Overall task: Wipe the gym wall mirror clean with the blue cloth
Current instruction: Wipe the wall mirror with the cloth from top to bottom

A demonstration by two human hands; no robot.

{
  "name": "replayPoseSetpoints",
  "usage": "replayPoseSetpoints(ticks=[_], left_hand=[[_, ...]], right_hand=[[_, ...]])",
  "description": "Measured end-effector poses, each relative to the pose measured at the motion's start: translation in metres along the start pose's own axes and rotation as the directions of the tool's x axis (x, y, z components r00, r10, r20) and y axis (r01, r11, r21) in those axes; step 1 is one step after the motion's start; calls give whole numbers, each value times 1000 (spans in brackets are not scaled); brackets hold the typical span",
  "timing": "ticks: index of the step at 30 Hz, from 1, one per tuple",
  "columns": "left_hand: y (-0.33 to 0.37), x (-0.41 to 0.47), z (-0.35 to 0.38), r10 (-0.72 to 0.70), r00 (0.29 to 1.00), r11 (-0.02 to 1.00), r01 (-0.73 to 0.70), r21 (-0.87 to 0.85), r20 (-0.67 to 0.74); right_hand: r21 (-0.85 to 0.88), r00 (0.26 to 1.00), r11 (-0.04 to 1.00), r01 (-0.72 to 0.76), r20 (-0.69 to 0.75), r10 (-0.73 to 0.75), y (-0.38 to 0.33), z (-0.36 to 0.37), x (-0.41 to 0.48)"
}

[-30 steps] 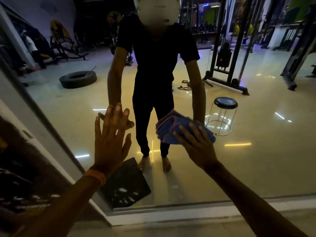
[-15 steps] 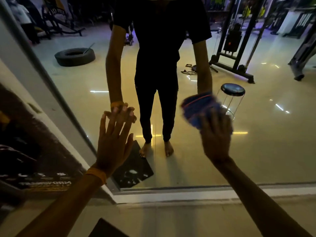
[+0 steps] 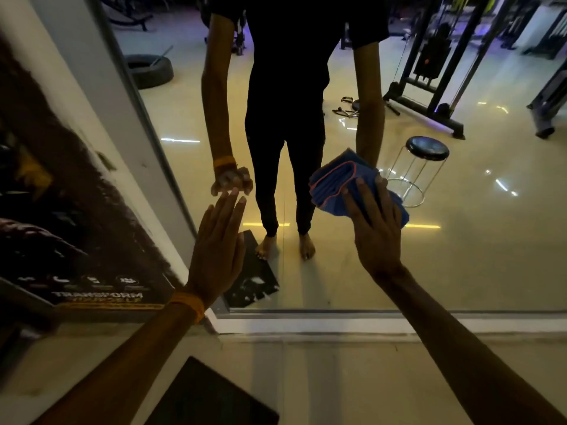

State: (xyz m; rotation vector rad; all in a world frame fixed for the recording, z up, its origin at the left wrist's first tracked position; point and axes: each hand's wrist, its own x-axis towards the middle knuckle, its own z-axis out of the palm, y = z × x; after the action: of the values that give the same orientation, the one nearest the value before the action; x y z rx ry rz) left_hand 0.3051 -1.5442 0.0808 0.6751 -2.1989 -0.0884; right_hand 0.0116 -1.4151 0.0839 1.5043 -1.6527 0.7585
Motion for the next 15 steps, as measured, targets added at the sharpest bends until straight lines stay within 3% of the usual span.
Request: replayPoseSetpoints(ticks=[3,6,10,15], left_hand=[[11,-17,-5,-66,998,992,68,-104,24],[22,-42,-9,-96,992,979,110,-173,86],[24,-65,-17,-118,979,968,151,-201,167],[5,-85,-19,-154,969,968,187,-165,193]], right_hand=[[338,974,914,-225,105,201,-34,-17,-7],[615,841,582,-532,304,447,-69,-40,-27],[570,599,270,-776,533,598,-100,-61,-38],[616,482,1,-788,615,624,-120,-56,-54]])
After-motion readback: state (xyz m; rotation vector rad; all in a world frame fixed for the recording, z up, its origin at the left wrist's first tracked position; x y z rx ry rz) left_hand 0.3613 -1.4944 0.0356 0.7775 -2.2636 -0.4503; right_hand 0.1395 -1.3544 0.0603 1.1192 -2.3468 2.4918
